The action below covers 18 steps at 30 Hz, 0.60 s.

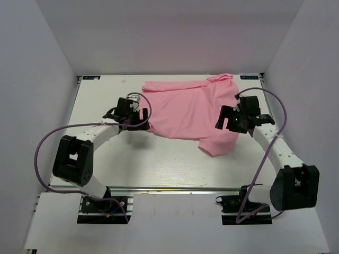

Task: Fold and stack the t-shirts
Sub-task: Flatten out the tshirt

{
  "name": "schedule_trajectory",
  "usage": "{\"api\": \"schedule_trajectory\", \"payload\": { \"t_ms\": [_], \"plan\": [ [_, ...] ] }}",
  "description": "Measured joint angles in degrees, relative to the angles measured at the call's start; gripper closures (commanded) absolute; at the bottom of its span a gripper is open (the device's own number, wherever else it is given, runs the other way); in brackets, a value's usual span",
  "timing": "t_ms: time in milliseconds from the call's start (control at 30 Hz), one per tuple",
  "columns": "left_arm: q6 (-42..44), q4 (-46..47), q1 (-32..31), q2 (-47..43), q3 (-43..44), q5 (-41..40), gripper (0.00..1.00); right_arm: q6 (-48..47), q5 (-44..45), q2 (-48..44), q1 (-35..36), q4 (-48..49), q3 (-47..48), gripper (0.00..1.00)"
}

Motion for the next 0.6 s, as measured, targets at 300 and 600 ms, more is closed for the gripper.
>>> {"api": "schedule_trajectory", "payload": {
  "t_ms": [300, 600],
  "plan": [
    [0.4, 1.3, -5.5, 5.6, 2.4, -8.9, 0.02, 1.8, 1.0, -4.4, 0.0, 0.0, -2.9, 0.1],
    [-0.6, 1.7, -8.3, 8.8, 3.5, -17.1, 0.1, 2.5, 1.4, -5.2, 0.0, 0.0, -3.3, 0.1]
  ]
}}
